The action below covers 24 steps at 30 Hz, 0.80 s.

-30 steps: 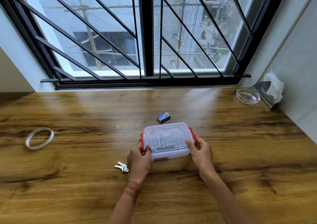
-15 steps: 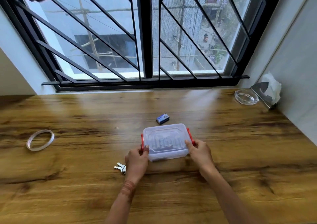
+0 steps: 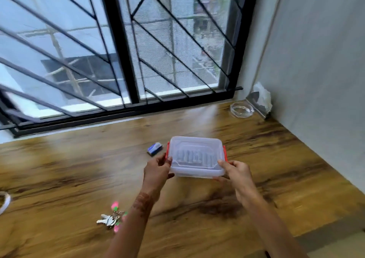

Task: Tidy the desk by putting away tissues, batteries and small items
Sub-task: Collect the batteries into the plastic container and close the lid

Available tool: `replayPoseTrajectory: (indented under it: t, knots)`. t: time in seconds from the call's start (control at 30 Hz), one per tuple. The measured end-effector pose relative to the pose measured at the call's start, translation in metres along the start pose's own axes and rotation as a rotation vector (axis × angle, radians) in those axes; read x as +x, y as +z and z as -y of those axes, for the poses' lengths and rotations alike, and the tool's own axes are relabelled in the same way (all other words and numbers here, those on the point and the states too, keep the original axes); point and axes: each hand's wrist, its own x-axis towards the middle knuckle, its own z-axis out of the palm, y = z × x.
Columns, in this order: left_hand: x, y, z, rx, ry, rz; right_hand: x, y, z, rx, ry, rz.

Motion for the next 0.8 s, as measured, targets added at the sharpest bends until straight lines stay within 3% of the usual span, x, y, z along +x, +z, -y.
replayPoseTrajectory:
  t: [0.27,0.53,0.8]
  knots:
    - [0.025,0.109,-0.025,-0.096,0.005,0.42,0.013,-0.083,0.018,0.246,-0.007,-0.291]
    - [0.05,0.23,-0.041,-0.124,-0.054,0.618,0.067,-0.125,0.034,0.492,-0.014,-0.556]
    - [0.081,0.31,-0.04,-0.083,-0.143,0.741,0.128,-0.144,0.037,0.545,-0.045,-0.697]
